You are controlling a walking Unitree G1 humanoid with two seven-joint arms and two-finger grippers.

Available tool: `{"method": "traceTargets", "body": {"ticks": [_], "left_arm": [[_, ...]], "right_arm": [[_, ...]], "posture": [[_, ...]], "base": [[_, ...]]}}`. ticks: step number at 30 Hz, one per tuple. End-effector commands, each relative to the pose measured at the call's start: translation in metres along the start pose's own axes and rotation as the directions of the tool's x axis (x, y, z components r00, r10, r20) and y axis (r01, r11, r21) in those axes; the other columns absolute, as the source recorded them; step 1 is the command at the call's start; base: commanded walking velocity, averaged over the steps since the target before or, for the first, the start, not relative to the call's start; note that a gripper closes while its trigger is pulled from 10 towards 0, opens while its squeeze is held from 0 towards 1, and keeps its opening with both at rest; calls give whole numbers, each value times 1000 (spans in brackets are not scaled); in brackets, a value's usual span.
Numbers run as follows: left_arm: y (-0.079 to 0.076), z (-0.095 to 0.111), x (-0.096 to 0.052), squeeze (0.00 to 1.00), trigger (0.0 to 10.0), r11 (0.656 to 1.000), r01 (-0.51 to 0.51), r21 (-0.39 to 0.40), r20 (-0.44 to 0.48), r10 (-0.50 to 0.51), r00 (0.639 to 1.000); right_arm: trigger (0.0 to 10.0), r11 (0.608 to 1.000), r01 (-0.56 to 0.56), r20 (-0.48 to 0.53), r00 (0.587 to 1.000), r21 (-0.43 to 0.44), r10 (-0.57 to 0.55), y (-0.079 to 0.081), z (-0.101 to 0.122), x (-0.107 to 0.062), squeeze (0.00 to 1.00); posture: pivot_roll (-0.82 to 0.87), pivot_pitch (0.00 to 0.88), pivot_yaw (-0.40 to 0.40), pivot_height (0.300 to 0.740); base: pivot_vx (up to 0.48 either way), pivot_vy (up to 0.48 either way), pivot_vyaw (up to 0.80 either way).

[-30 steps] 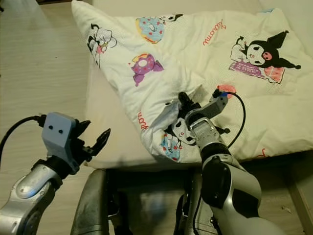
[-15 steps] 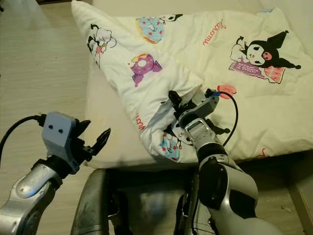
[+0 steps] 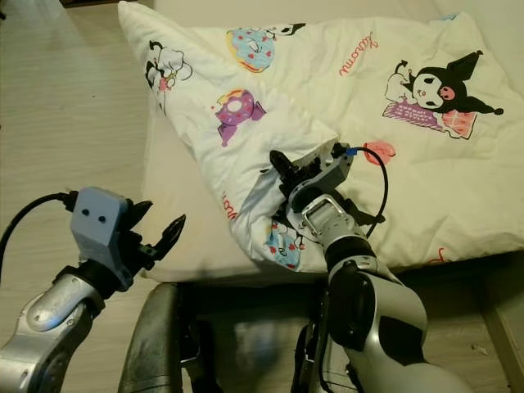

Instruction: Clean up the room

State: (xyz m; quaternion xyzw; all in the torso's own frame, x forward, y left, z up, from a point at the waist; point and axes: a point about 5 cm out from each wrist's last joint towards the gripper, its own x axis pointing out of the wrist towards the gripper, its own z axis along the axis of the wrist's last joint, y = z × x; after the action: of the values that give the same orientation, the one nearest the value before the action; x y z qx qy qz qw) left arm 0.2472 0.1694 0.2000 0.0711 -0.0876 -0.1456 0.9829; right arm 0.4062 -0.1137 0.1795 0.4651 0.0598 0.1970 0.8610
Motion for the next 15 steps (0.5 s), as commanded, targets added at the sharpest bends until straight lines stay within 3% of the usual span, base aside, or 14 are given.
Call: {"method": "traceTargets", "body": {"ticks": [1, 8, 13, 15], "left_arm": [[-1, -5, -4, 0, 10000, 1000, 8, 3, -35, -8, 999], [0, -6, -3, 0, 10000, 1000, 5, 3, -36, -5, 999], [1, -5, -3, 0, 10000, 1000, -6, 2, -28, 6, 1000], [6, -2, -2, 0, 10000, 1000, -24, 2, -13, 24, 1000]], "right_arm": [[0, 999, 30, -29, 999, 15, -30, -8, -11, -3, 0], [0, 1000, 14, -15, 1000, 8, -14, -5, -8, -2, 0], [0, 996, -76, -20, 997, -45, 75, 9, -7, 4, 0], [0, 981, -181, -44, 983, -69, 178, 29, -11, 11, 0]], "posture": [[157, 435, 36, 575], [152, 433, 34, 575], [147, 428, 30, 575], [134, 421, 24, 575]], "base": [[0, 0, 0], [0, 0, 0], [0, 0, 0], [0, 0, 0]]}}
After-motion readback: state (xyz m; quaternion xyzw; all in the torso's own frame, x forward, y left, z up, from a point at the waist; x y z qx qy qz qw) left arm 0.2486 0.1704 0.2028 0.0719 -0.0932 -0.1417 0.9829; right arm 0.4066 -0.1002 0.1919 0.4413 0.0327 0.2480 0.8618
